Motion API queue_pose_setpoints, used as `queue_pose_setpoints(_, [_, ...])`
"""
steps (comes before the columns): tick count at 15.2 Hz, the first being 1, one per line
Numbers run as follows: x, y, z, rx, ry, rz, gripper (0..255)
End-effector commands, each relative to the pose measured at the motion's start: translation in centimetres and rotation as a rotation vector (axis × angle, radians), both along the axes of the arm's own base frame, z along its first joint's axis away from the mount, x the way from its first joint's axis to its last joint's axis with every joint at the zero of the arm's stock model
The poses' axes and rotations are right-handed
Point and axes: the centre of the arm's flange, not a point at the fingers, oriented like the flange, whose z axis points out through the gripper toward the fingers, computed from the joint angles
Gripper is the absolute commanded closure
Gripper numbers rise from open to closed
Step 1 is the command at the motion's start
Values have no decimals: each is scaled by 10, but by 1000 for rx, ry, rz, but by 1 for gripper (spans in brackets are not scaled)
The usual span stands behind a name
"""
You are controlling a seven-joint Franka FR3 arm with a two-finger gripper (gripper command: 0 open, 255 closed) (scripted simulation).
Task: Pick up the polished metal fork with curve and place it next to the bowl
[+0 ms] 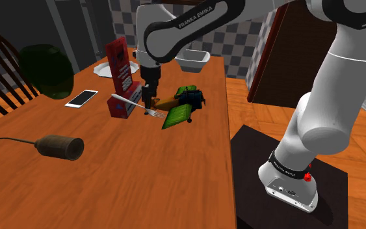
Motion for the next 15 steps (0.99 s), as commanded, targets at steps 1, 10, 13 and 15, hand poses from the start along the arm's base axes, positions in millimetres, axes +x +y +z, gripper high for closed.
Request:
queue_pose_setpoints(1, [-1, 6, -12, -10, -4, 8, 0])
queue_pose_setpoints(10, [0, 8, -42, -10, -4, 8, 0])
queue_pose_setpoints(13, [0, 8, -42, -10, -4, 8, 0])
queue_pose_setpoints(15, [0, 7, -42, -10, -4, 8, 255])
